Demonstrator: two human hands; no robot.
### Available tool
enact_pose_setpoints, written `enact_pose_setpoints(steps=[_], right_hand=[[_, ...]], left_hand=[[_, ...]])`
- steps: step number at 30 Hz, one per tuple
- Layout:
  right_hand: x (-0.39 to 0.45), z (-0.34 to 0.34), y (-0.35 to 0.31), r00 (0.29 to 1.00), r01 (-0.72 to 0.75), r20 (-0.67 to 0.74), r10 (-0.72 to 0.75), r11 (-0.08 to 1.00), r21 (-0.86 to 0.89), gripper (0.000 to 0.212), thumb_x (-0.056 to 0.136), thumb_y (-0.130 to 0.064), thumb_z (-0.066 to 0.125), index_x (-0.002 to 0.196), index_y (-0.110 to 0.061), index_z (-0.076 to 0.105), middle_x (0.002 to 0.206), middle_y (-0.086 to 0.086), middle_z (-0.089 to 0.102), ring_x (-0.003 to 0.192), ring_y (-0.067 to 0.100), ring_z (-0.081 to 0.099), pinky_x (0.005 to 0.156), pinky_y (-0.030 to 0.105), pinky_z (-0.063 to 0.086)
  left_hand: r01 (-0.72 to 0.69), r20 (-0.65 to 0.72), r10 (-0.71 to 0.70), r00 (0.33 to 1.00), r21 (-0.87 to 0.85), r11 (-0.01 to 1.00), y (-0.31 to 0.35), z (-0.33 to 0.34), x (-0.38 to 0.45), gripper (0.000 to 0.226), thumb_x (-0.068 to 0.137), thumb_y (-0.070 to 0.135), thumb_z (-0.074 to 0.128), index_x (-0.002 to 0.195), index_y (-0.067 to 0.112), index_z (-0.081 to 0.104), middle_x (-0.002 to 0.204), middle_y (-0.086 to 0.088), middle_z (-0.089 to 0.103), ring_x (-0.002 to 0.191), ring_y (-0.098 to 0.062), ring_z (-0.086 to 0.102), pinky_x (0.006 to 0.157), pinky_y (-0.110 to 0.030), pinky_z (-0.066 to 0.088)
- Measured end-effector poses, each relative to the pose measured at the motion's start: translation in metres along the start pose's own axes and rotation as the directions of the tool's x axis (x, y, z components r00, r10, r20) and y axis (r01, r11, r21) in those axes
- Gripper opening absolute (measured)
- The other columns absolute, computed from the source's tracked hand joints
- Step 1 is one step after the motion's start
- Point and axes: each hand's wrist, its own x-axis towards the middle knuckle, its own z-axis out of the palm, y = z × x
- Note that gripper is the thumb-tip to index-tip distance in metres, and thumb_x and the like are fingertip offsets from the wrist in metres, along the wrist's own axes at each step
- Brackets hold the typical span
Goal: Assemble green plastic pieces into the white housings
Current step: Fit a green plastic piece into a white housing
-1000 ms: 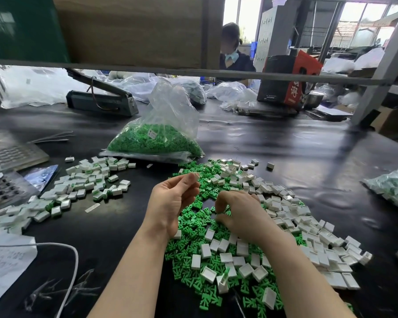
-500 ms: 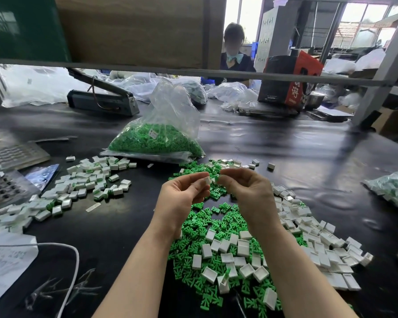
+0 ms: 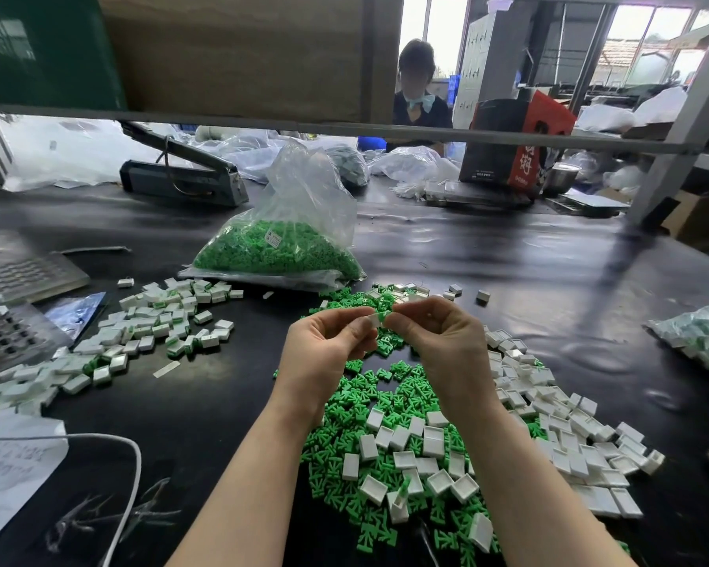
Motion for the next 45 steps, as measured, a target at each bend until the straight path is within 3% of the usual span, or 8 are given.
enact_pose_setpoints(steps=[9,16,21,25,29,33,37,45], right_hand=[[-0.001,0.001,0.002,0.999,0.041,-0.024,-0.042,0.997,-0.068,0.012,0.076,-0.006,0.08,0.08,-0.015,0.073,0.076,0.002,0.074,0.071,0.011,0.069,0.065,0.02,0.052],[-0.002,-0.002,-0.004,0.997,0.034,0.077,-0.029,0.998,-0.056,0.009,0.08,-0.006,0.077,0.088,-0.009,0.073,0.081,0.002,0.075,0.074,0.009,0.071,0.064,0.015,0.051],[0.001,-0.008,-0.001,0.984,0.003,0.171,0.055,0.946,-0.323,0.004,0.093,-0.012,0.064,0.094,-0.008,0.063,0.072,0.004,0.073,0.066,0.01,0.069,0.061,0.021,0.05],[0.002,-0.01,0.002,0.963,0.088,0.257,0.079,0.81,-0.58,0.018,0.098,-0.019,0.056,0.08,-0.018,0.058,0.063,0.0,0.066,0.052,0.008,0.055,0.054,0.03,0.046],[0.002,-0.012,-0.001,0.954,0.106,0.288,0.081,0.808,-0.58,0.019,0.097,-0.018,0.057,0.078,-0.016,0.06,0.064,0.004,0.065,0.057,0.013,0.056,0.059,0.038,0.047],[0.0,-0.011,-0.001,0.93,0.089,0.339,0.14,0.811,-0.579,0.02,0.098,-0.015,0.055,0.079,-0.017,0.06,0.06,-0.003,0.066,0.051,0.003,0.056,0.052,0.025,0.043],[-0.002,-0.008,-0.001,0.908,0.048,0.376,0.184,0.847,-0.529,0.02,0.1,-0.011,0.049,0.082,-0.011,0.06,0.061,-0.005,0.062,0.059,0.007,0.061,0.063,0.025,0.049],[-0.004,-0.01,-0.001,0.898,0.055,0.386,0.212,0.816,-0.576,0.031,0.103,-0.019,0.047,0.073,-0.017,0.055,0.052,-0.013,0.058,0.046,-0.004,0.051,0.049,0.011,0.036]], left_hand=[[-0.046,0.0,0.046,0.999,0.061,0.997,-0.002,-0.001,0.001,0.006,0.082,0.01,0.074,0.087,0.013,0.076,0.079,-0.01,0.075,0.07,-0.017,0.071,0.063,-0.019,0.054],[-0.073,-0.005,0.073,0.997,0.085,0.994,-0.004,-0.004,0.002,0.008,0.084,0.008,0.073,0.086,0.014,0.076,0.078,-0.009,0.075,0.069,-0.017,0.069,0.064,-0.022,0.056],[-0.104,0.052,0.096,0.994,0.168,0.98,-0.005,-0.003,0.002,0.007,0.084,0.01,0.073,0.086,0.016,0.076,0.081,-0.009,0.075,0.071,-0.016,0.068,0.07,-0.027,0.058],[-0.137,0.098,0.112,0.989,0.307,0.942,-0.007,-0.003,0.004,0.007,0.087,0.007,0.07,0.09,0.013,0.074,0.077,-0.006,0.074,0.067,-0.008,0.066,0.067,-0.021,0.056],[-0.101,0.152,0.046,0.987,0.379,0.92,-0.011,-0.007,0.004,0.005,0.093,0.01,0.063,0.093,0.013,0.067,0.072,-0.001,0.068,0.064,-0.007,0.062,0.062,-0.02,0.052],[-0.112,0.236,-0.022,0.972,0.541,0.834,-0.015,-0.014,0.008,0.013,0.097,0.019,0.057,0.085,0.018,0.061,0.068,-0.003,0.06,0.063,-0.017,0.051,0.063,-0.038,0.044],[-0.121,0.235,-0.009,0.972,0.533,0.838,-0.015,-0.021,0.008,0.015,0.096,0.018,0.059,0.081,0.02,0.063,0.064,0.002,0.059,0.062,-0.014,0.05,0.065,-0.039,0.044],[-0.151,0.304,-0.012,0.952,0.507,0.848,-0.012,-0.018,0.007,0.015,0.096,0.016,0.059,0.081,0.018,0.06,0.067,0.001,0.055,0.065,-0.016,0.047,0.063,-0.036,0.04]])
